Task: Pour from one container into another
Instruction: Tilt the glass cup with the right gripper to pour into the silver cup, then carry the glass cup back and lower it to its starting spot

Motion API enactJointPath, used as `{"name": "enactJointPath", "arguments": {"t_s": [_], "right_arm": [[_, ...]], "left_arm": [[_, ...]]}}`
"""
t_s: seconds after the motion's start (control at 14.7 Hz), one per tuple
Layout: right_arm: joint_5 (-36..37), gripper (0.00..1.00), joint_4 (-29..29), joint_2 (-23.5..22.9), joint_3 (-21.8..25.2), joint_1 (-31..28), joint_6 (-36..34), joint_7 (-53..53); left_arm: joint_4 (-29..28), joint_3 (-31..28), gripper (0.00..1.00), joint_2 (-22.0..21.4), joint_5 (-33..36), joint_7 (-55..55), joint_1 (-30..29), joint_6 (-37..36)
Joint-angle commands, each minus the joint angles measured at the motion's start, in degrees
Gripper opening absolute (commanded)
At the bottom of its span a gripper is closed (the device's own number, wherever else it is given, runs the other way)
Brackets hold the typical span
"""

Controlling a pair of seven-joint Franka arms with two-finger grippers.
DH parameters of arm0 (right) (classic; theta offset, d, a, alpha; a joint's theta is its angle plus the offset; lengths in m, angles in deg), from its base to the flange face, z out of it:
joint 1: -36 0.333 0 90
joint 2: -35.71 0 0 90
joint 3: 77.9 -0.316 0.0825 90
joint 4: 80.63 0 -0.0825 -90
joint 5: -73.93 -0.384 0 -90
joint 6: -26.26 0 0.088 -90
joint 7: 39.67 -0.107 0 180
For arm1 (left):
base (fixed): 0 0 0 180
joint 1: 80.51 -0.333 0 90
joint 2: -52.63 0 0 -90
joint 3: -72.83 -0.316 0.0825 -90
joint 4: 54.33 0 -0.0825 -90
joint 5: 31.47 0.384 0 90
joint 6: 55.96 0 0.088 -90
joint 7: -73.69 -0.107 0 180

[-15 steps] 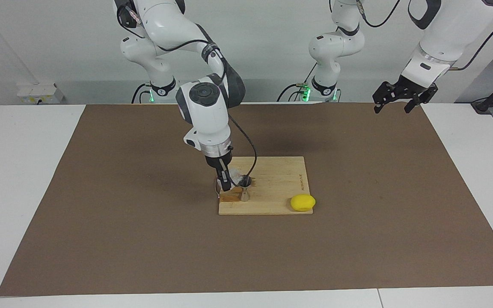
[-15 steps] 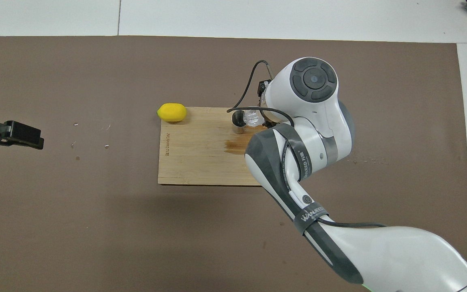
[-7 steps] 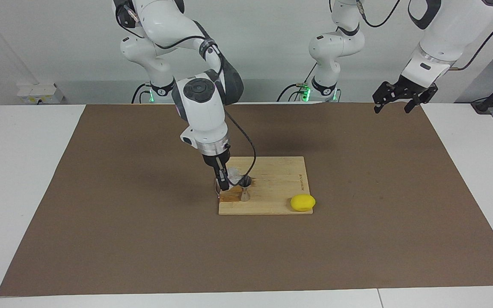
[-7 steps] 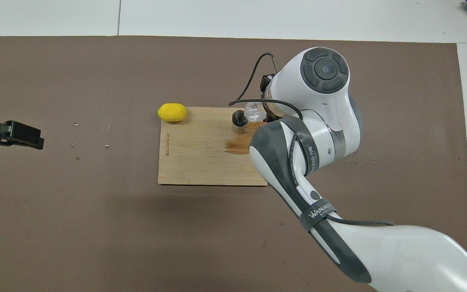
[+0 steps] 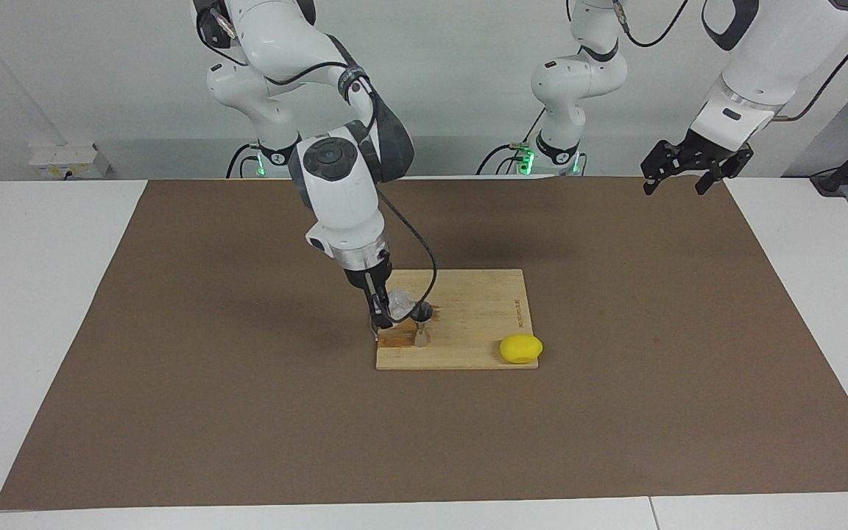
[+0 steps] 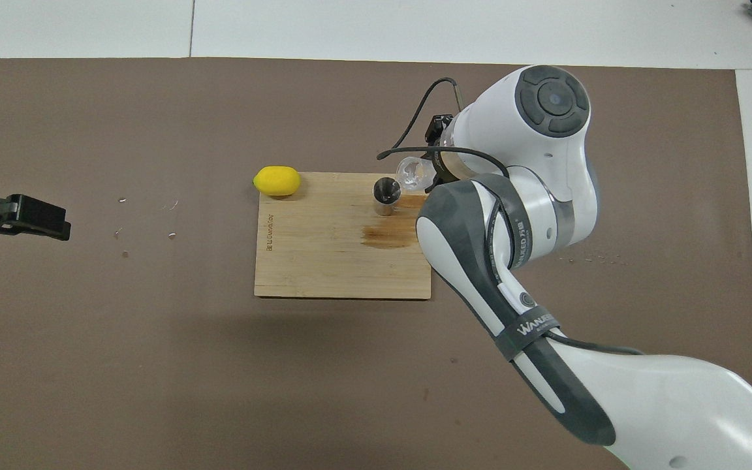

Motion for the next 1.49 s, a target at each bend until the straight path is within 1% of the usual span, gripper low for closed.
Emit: {"name": "enactJointPath", "arguments": {"t_s": [0.0,0.27,0.61,0.75,0.95,1.15,1.29,1.42], "right_arm": [[-1.76,0.00,-1.49,-0.81,-0.26,-1.04,-0.10,-0.70],[-7.64,0.00,-1.22,-0.90,-0.34,-2.88,-0.01,0.88],[-14.67,0.00,0.88,-0.46,-0.34,-6.30,-0.10,5.79],[-19.06,0.00,3.16,0.24,-0.34,-8.59,-0.01,9.83],[-25.30,0.00,8.08,2.17,-0.34,-12.89,-0.10,17.47],[-29.79,0.00,13.00,3.84,-0.34,-17.29,-0.19,25.03],[-34.18,0.00,15.12,3.94,-0.34,-20.45,-1.23,31.00],[-34.64,0.00,16.70,3.50,-0.34,-23.09,-2.29,34.62]], "left_arm": [[-1.89,0.03,1.00,-1.72,0.71,-0.38,-0.13,0.81],[-1.89,0.03,1.00,-1.72,0.71,-0.38,-0.12,0.81],[-1.89,0.03,1.00,-1.72,0.71,-0.38,-0.12,0.81],[-1.89,0.03,1.00,-1.72,0.71,-0.38,-0.13,0.81],[-1.89,0.03,1.00,-1.72,0.71,-0.38,-0.12,0.81],[-1.89,0.03,1.00,-1.72,0.71,-0.38,-0.13,0.81],[-1.97,0.03,1.00,-1.72,0.71,-0.38,-0.12,0.81],[-1.89,0.03,1.00,-1.72,0.71,-0.38,-0.12,0.81]]}}
